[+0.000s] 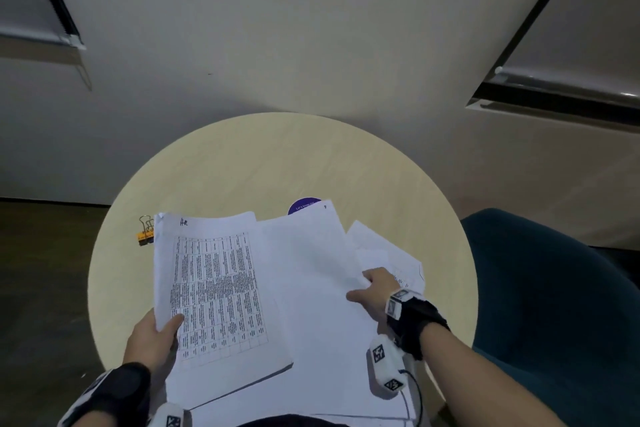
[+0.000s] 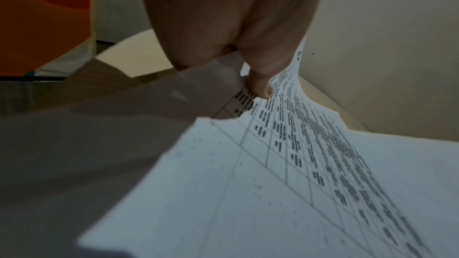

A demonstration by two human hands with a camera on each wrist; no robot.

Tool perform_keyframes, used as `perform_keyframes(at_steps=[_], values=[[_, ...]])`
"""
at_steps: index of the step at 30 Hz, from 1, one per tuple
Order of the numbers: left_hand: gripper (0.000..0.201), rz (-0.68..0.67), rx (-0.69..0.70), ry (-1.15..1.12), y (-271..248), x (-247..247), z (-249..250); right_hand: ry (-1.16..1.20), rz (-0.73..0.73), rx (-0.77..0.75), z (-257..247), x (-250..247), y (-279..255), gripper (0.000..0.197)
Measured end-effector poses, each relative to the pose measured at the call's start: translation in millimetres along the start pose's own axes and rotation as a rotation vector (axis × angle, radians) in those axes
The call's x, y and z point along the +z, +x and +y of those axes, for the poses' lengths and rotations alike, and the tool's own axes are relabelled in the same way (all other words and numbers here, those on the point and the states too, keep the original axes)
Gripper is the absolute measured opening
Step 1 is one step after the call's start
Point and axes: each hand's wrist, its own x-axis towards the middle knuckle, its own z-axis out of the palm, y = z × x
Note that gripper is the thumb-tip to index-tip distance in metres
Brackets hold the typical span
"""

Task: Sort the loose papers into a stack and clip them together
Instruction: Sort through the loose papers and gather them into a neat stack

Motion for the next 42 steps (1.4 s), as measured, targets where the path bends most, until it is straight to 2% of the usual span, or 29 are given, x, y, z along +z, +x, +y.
perform_keyframes(at_steps=[2, 4, 6, 7, 8, 10, 12, 13, 16, 19, 20, 23, 24, 25, 27, 28, 30, 32, 34, 35, 36, 38, 40, 42], values=[[0.016, 0.002, 0.003, -0.012, -1, 0, 4, 0.041, 0.186, 0.010, -5, -28, -2, 0.025], [0.018, -0.015, -0.035, -0.024, -2, 0, 8, 0.155, 0.440, 0.019, -14, -59, -10, 0.025], [0.025, -0.043, -0.072, -0.057, -1, 2, 12, 0.158, 0.657, -0.061, -29, -80, -19, 0.018], [0.028, -0.056, -0.097, -0.090, -3, 4, 16, 0.107, 0.713, -0.125, -40, -85, -26, 0.015], [0.028, -0.065, -0.107, -0.132, -9, 6, 22, 0.036, 0.732, -0.191, -53, -85, -33, 0.021], [0.021, -0.105, -0.123, -0.166, -19, 12, 32, -0.172, 0.644, -0.330, -79, -71, -49, 0.043], [0.029, -0.175, -0.123, -0.180, -23, 16, 35, -0.437, 0.465, -0.457, -99, -40, -64, 0.048], [0.041, -0.212, -0.096, -0.190, -24, 16, 35, -0.547, 0.374, -0.500, -106, -21, -70, 0.042], [0.069, -0.356, -0.155, -0.313, -27, 12, 36, -0.787, 0.111, -0.612, -122, 33, -85, 0.019], [0.071, -0.558, -0.268, -0.604, -38, 6, 41, -1.005, -0.118, -0.649, -133, 75, -92, 0.010], [0.073, -0.587, -0.303, -0.668, -38, 5, 40, -1.067, -0.177, -0.656, -136, 83, -94, 0.011], [0.077, -0.587, -0.355, -0.799, -48, 0, 48, -1.145, -0.268, -0.743, -144, 94, -104, 0.026], [0.071, -0.566, -0.333, -0.771, -49, 1, 47, -1.157, -0.283, -0.786, -146, 94, -108, 0.030], [0.057, -0.525, -0.303, -0.750, -49, 2, 46, -1.156, -0.296, -0.826, -147, 92, -112, 0.032], [0.028, -0.444, -0.256, -0.654, -43, 5, 33, -1.125, -0.298, -0.883, -148, 84, -119, 0.037], [0.027, -0.418, -0.261, -0.619, -35, 8, 23, -1.113, -0.281, -0.900, -147, 80, -121, 0.035], [0.035, -0.400, -0.307, -0.635, -25, 10, 16, -1.060, -0.274, -0.922, -146, 65, -125, 0.020], [0.037, -0.371, -0.343, -0.613, -21, 13, 19, -0.929, -0.295, -0.963, -141, 44, -129, 0.010], [0.029, -0.303, -0.319, -0.552, -24, 14, 28, -0.681, -0.309, -0.991, -135, 10, -132, 0.019], [0.023, -0.254, -0.322, -0.507, -35, 13, 45, -0.516, -0.293, -0.970, -132, -9, -133, 0.023], [0.025, -0.196, -0.310, -0.462, -27, 17, 38, -0.347, -0.261, -0.933, -130, -29, -133, 0.024], [0.038, -0.115, -0.329, -0.424, -11, 24, 23, -0.013, -0.139, -0.835, -127, -67, -129, 0.023], [0.034, -0.064, -0.333, -0.372, -3, 26, 17, 0.330, 0.029, -0.692, -120, -94, -118, 0.023], [0.049, -0.068, -0.322, -0.279, -1, 25, 14, 0.578, 0.143, -0.567, -112, -105, -99, 0.024]])
